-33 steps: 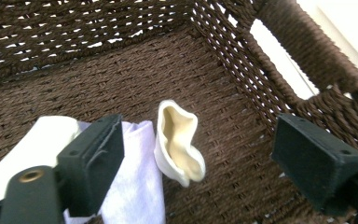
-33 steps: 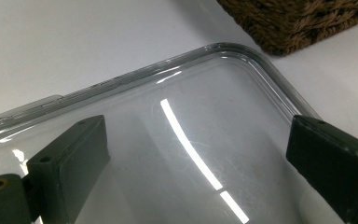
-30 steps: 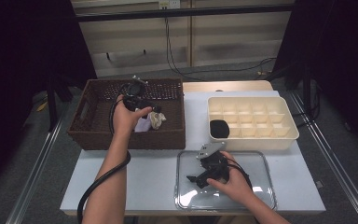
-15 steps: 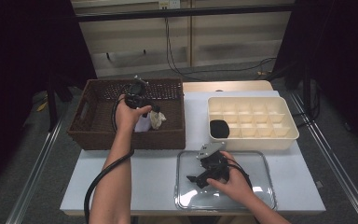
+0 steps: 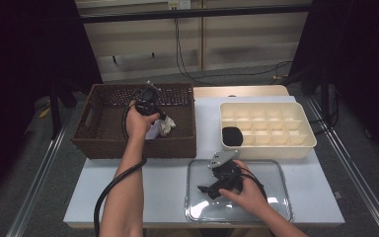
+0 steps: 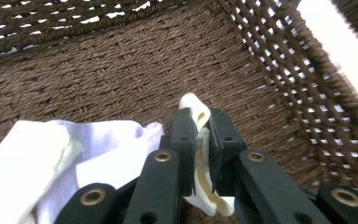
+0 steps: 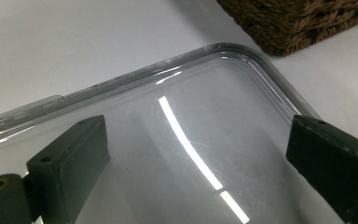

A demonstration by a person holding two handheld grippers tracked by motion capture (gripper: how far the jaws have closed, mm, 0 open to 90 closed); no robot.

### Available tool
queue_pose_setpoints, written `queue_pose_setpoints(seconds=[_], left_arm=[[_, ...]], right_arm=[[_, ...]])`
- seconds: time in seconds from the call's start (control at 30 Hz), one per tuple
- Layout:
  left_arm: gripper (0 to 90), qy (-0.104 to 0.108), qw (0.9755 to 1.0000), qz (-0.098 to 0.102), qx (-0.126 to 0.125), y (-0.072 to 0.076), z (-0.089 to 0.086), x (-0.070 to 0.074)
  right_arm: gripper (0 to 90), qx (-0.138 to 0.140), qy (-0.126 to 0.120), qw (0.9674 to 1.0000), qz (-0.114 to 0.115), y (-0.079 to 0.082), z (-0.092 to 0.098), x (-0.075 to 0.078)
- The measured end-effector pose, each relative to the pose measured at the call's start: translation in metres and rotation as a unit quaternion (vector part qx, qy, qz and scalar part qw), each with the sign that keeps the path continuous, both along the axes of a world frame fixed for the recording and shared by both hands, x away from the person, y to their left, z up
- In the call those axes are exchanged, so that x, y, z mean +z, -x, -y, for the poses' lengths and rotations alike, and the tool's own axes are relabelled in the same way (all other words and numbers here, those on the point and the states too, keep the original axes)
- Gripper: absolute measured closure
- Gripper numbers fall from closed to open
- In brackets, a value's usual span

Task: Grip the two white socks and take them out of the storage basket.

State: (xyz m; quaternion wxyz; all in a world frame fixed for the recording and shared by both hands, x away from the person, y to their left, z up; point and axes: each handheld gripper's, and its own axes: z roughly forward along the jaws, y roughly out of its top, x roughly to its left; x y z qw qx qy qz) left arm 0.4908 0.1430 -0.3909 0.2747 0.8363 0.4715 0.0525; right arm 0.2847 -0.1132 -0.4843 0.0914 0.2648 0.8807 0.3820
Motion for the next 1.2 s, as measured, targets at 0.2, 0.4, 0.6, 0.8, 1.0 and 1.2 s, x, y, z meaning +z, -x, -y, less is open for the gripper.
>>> queue_pose_setpoints(seconds=[0.2,0.4,0.6,0.8,1.0,1.2], left_arm=[[83.0,0.024,0.9997,0.006,0.003,0.007,-0.006,0.029],[83.1,0.033,0.9994,0.003,-0.005,0.017,-0.008,0.054],[83.1,0.045,0.9989,-0.005,-0.01,0.025,-0.013,0.072],[83.1,0.05,0.9987,-0.005,-0.009,0.034,-0.02,0.083],[83.1,0.054,0.9984,-0.003,-0.017,0.044,-0.027,0.092],[83.0,0.063,0.9976,-0.011,-0.027,0.056,-0.031,0.099]], right_arm=[[5.1,0.0,0.0,1.0,0.0,0.0,0.0,0.0],[5.1,0.001,0.001,1.0,0.001,0.0,0.0,0.0],[5.1,0.0,0.001,1.0,0.002,0.0,0.0,0.0],[5.1,0.0,0.001,1.0,0.002,0.0,0.0,0.0],[5.1,0.0,0.001,1.0,0.001,0.0,0.0,0.0],[5.1,0.0,0.001,1.0,0.001,0.0,0.0,0.0]])
